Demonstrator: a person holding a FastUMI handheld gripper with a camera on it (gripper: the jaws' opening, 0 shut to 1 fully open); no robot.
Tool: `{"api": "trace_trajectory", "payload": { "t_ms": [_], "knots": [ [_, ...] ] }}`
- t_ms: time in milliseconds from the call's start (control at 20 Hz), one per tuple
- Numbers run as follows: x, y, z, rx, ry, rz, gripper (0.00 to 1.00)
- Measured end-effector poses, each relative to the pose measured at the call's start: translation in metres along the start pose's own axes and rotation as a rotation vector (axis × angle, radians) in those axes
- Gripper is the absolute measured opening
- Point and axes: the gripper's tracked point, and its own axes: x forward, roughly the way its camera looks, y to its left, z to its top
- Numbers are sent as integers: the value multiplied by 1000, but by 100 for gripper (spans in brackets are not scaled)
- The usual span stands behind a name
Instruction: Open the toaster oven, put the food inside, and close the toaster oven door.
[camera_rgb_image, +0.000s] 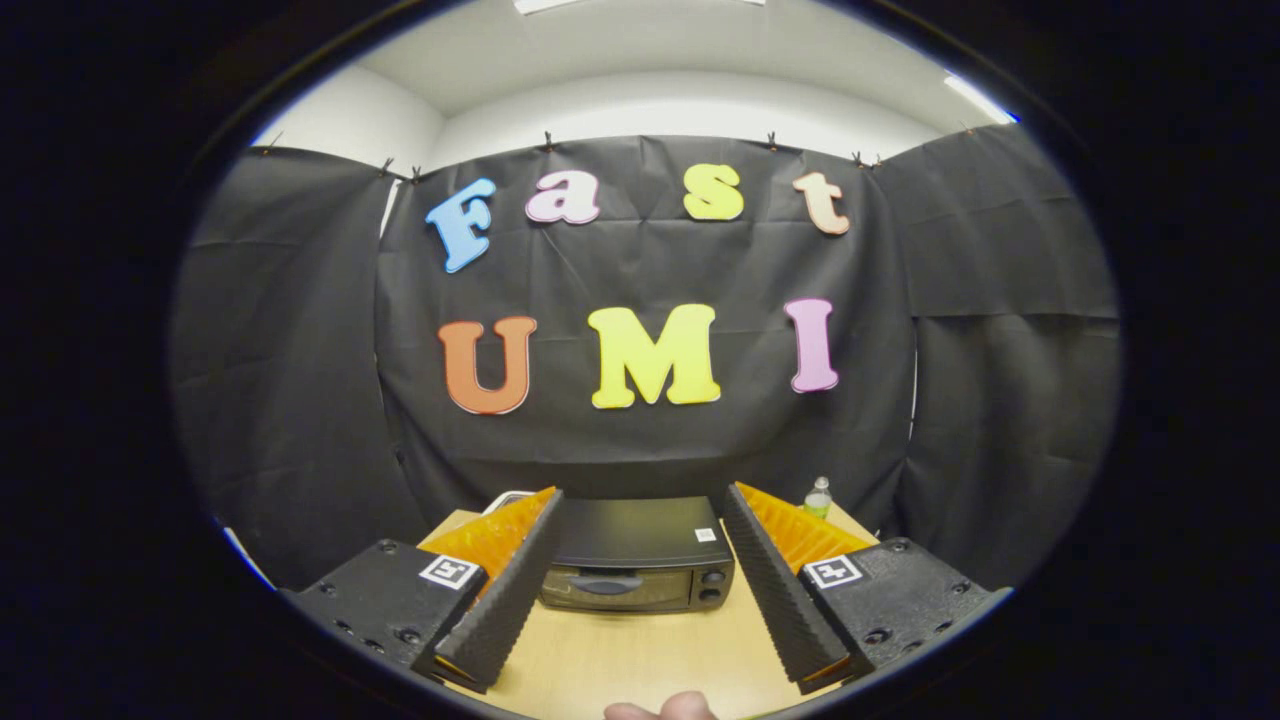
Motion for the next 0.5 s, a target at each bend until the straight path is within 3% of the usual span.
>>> {"api": "trace_trajectory", "payload": {
  "t_ms": [500],
  "knots": [
    [14,12,-23,10,60,19,100]
  ]
}}
